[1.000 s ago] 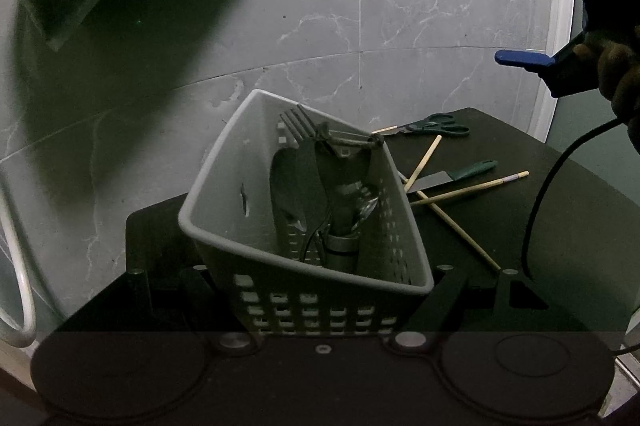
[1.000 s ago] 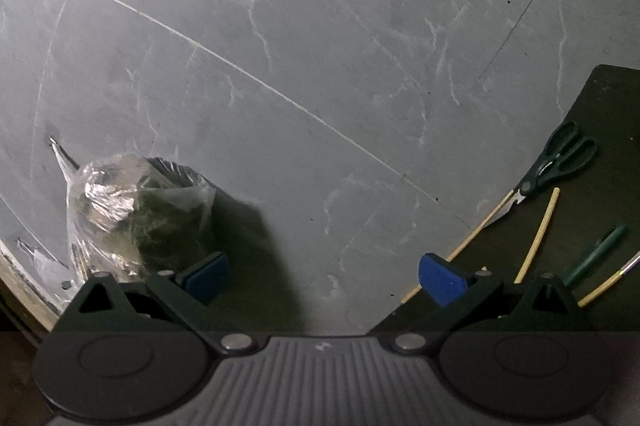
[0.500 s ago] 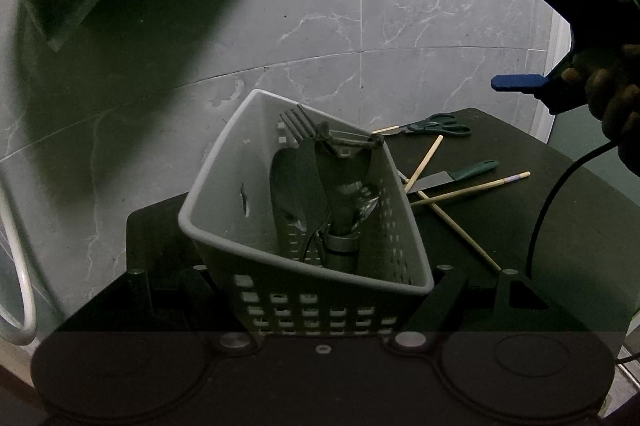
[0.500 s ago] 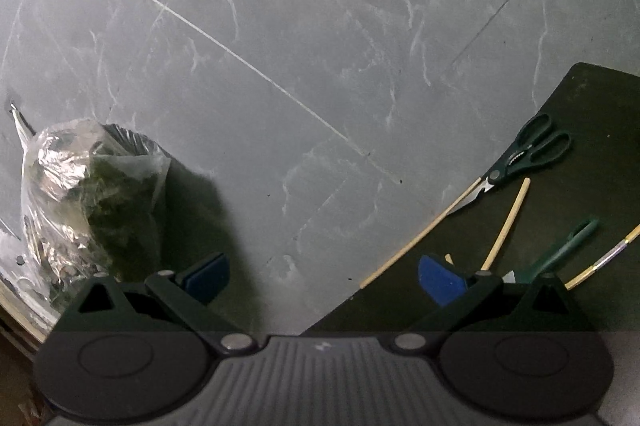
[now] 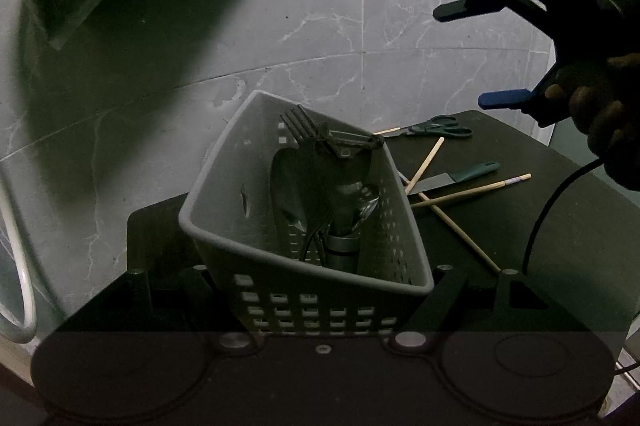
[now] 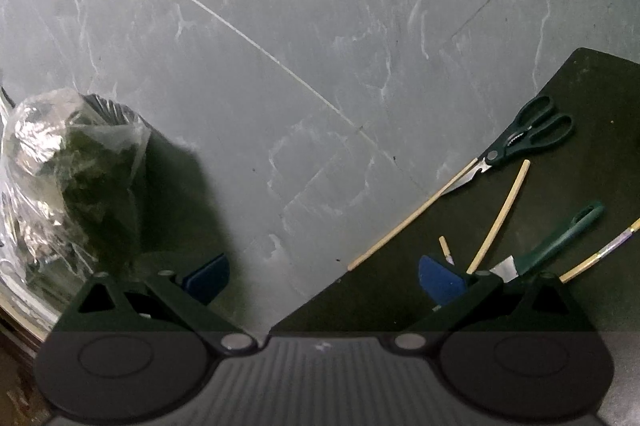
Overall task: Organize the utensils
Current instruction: 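Reach the right tool toward the green-handled knife on the table, then close the right tool on the green knife handle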
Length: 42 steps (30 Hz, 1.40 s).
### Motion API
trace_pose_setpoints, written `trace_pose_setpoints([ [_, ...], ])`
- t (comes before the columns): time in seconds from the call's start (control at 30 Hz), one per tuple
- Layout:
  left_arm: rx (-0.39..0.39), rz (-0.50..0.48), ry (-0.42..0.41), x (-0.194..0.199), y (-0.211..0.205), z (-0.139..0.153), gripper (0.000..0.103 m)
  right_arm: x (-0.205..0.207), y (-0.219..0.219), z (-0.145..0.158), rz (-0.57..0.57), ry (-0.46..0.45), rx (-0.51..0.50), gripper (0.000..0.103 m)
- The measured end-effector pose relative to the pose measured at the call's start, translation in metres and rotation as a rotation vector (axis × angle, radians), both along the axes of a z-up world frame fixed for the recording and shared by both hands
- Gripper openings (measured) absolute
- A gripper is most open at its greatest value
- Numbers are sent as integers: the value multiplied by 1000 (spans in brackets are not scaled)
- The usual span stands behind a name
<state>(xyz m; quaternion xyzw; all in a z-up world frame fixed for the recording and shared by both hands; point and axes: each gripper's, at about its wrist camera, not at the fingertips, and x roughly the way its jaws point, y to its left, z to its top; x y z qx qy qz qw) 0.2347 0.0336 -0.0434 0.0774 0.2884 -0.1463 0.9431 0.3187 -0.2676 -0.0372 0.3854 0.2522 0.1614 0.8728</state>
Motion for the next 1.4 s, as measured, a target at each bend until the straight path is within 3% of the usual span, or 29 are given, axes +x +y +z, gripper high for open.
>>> trace_pose_setpoints([
  [0.17,0,4,-2,0,-1,0,77,3,6,-4,0,13,-51,103],
  [0.8,-7,26,-10,-5,-1,1,77,5,25,-43,-40,153,-519,103],
  [1.17,-15,39,-16,-7,0,-1,77,18,23,-62,54,184,-593,103],
  [1.4,-14,46,-15,-8,-1,0,77,42,7,-68,-13,226,-570,103],
])
